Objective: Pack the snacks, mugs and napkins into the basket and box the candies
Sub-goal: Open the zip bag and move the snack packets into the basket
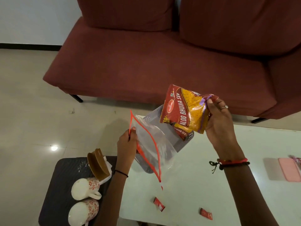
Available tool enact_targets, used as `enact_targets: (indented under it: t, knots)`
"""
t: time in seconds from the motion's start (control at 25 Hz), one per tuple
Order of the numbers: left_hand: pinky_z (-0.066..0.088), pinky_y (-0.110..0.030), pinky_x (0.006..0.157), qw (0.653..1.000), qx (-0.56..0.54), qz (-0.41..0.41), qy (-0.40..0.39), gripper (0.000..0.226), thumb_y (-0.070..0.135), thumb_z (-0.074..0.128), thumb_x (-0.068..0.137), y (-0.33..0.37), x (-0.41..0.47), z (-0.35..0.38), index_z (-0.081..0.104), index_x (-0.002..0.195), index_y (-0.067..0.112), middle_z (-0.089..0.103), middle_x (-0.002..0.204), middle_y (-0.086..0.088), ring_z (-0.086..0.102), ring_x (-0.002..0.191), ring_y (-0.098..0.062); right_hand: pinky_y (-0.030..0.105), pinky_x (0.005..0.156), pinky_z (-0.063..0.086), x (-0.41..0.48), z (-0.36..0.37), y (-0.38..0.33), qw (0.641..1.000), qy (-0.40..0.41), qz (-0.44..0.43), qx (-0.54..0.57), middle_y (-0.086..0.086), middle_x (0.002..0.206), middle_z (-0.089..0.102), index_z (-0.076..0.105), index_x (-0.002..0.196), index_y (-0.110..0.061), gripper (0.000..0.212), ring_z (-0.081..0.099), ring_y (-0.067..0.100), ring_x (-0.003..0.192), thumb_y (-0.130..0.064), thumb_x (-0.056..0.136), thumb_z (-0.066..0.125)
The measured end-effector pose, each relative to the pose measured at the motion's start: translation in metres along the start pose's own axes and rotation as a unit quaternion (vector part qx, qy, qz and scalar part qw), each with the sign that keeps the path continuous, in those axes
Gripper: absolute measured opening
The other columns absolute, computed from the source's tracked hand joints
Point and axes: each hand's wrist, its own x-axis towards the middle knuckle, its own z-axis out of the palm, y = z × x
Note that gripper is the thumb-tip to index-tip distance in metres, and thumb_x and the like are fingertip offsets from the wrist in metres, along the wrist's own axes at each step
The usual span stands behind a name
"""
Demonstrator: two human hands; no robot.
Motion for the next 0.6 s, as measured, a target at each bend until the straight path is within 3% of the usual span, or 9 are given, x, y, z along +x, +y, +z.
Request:
enact_targets:
  t: [0.08,0.16,0.24,0.32,0.48,0.6]
  knots:
    - [0.043,-0.014,0.052,1.000,0.002,-0.007,-0.005,0.033,0.031,0.037,0.095,-0.002,0.005,-0.002,0.047,0.069,0.014,0.048,0.057,0.002,0.049,0.052,-0.012,0.023,0.072,0.055,0.039,-0.017,0.024,0.987,0.025,-0.022,-0.155,0.000,0.086,0.071,0.061,0.095,-0.014,0.011,0.066,0.013,0.080,-0.015,0.093,0.051]
    - [0.041,-0.013,0.047,1.000,-0.001,-0.015,-0.009,0.037,0.030,0.037,0.096,-0.004,0.008,-0.003,0.044,0.061,0.018,0.045,0.054,0.000,0.046,0.049,-0.012,0.013,0.076,0.049,0.074,-0.034,0.058,0.934,0.026,-0.036,-0.355,0.008,0.096,0.068,0.063,0.101,-0.008,0.017,0.061,0.019,0.088,-0.015,0.091,0.051]
    - [0.040,-0.016,0.046,0.999,-0.019,-0.024,-0.014,0.039,0.030,0.038,0.095,-0.006,0.010,-0.003,0.043,0.059,0.018,0.044,0.052,-0.002,0.045,0.045,-0.010,0.023,0.084,0.052,0.103,-0.049,0.098,0.874,-0.008,-0.028,-0.484,0.012,0.097,0.069,0.065,0.094,-0.007,0.019,0.063,0.025,0.092,-0.016,0.088,0.049]
    - [0.041,-0.020,0.048,0.999,-0.040,-0.026,-0.018,0.040,0.030,0.039,0.095,-0.006,0.013,-0.003,0.043,0.058,0.016,0.044,0.050,-0.002,0.045,0.040,-0.006,0.038,0.086,0.049,0.117,-0.059,0.130,0.834,-0.018,0.007,-0.551,0.016,0.101,0.069,0.064,0.096,-0.005,0.019,0.063,0.034,0.100,-0.012,0.090,0.047]
    - [0.042,-0.024,0.049,0.997,-0.068,-0.026,-0.015,0.040,0.028,0.040,0.095,-0.007,0.016,-0.004,0.044,0.058,0.014,0.045,0.048,-0.002,0.045,0.042,-0.011,0.041,0.087,0.046,0.123,-0.065,0.167,0.788,-0.017,0.025,-0.615,0.024,0.115,0.064,0.058,0.114,-0.002,0.026,0.058,0.042,0.107,-0.007,0.092,0.044]
    - [0.041,-0.013,0.041,0.997,-0.075,-0.019,-0.007,0.039,0.025,0.041,0.095,-0.011,0.020,-0.002,0.044,0.057,0.015,0.044,0.039,0.007,0.045,0.034,-0.004,0.043,0.084,0.048,0.128,-0.062,0.184,0.769,-0.030,0.031,-0.638,0.027,0.112,0.064,0.054,0.119,-0.004,0.028,0.058,0.044,0.104,-0.008,0.093,0.042]
